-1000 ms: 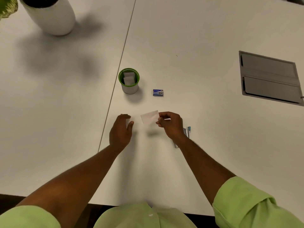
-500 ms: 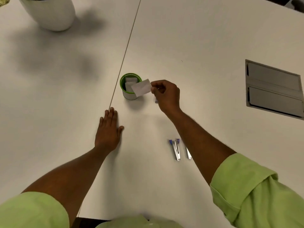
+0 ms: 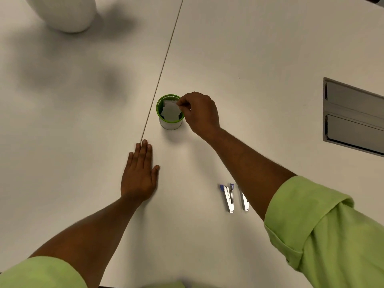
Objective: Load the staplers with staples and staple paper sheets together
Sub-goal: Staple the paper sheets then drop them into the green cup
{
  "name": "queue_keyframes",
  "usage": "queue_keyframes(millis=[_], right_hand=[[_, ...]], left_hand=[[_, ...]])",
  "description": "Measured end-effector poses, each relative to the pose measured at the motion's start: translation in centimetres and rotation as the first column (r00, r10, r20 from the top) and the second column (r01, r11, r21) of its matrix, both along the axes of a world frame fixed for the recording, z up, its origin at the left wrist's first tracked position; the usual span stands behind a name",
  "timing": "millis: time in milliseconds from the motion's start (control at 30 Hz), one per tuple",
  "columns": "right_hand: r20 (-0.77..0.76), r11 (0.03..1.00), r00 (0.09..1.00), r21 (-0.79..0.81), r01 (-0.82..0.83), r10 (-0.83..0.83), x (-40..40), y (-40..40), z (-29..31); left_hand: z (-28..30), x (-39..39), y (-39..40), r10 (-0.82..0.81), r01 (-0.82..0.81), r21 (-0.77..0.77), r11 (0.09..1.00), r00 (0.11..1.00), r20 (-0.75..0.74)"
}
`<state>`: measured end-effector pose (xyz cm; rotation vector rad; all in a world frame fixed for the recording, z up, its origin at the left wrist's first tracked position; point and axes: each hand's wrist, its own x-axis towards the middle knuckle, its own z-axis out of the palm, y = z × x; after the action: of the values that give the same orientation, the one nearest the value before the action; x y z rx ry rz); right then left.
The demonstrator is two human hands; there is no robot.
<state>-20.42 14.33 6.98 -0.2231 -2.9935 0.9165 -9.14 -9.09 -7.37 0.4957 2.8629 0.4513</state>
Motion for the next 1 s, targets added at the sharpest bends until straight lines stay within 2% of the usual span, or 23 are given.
queue_keyframes(millis=[133, 300, 667, 767, 1000], right_hand=[[0.028, 0.982, 0.993, 0.148, -0.117, 0.114, -0.5, -0.3, -0.7], [0.047, 0.943, 0.977, 0.257, -0.211, 0.206, -1.1, -0.8, -1.6], [0.026, 0.897, 0.978, 0.394, -0.199, 0.206, -1.8, -1.1, -2.2], [0.036, 0.902, 0.981, 0.387, -0.192, 0.193, -1.8, -1.2, -2.2], [0.011, 0.967, 0.998, 0.247, -0.062, 0.062, -0.4, -1.1, -1.4]], left_hand=[[-0.2, -0.1, -0.1, -0.003, 0.003, -0.002, 1.000, 1.000, 0.003], [-0.4, -0.1, -0.2, 0.000, 0.000, -0.014, 1.000, 1.000, 0.000], [-0.3, -0.2, -0.1, 0.009, -0.009, -0.032, 0.999, 1.000, 0.023], [-0.2, -0.2, -0.1, 0.007, -0.006, -0.035, 0.999, 1.000, 0.025], [0.1, -0.2, -0.1, 0.000, 0.001, -0.025, 1.000, 0.999, 0.035]])
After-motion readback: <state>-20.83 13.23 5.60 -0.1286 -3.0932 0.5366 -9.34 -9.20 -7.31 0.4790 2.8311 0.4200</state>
